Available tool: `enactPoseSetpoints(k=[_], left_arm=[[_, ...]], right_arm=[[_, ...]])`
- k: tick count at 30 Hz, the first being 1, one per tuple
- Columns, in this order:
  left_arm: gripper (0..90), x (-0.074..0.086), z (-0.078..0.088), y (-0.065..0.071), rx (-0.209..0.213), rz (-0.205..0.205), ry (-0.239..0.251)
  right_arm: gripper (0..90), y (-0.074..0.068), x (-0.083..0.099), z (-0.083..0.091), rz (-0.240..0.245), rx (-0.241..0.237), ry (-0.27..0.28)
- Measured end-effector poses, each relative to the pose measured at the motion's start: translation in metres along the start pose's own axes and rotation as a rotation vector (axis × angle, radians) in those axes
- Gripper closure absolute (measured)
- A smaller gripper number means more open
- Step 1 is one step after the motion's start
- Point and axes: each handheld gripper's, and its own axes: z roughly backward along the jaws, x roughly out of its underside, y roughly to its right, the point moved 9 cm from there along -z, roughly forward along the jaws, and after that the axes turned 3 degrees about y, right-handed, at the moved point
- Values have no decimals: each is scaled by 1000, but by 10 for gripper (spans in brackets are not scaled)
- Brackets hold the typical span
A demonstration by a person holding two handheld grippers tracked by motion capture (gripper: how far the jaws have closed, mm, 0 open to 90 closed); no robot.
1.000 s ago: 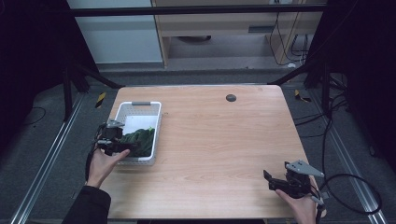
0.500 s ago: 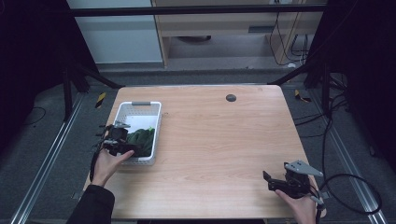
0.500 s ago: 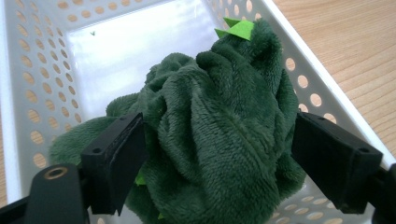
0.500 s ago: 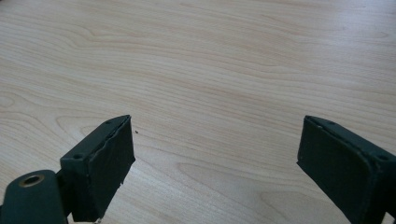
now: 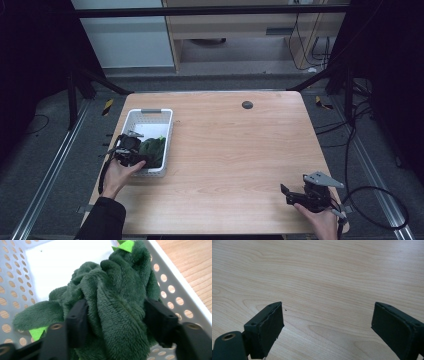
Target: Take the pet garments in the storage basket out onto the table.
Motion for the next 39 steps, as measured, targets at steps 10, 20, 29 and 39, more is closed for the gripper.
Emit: enactPoseSetpoints(k=[10, 20, 29, 39], left_arm=[[706, 2, -2, -1, -12, 14, -37], [787, 1, -1, 0, 5, 16, -38], [795, -12, 24, -4, 3, 27, 37], [799, -27, 54, -8, 5, 13, 85]], right_arm=[[105, -1, 1, 0, -9, -5, -15], [106, -1, 2, -1, 1, -4, -18], [106, -1, 0, 0, -1, -5, -14], [107, -1, 0, 0, 0, -12, -12]])
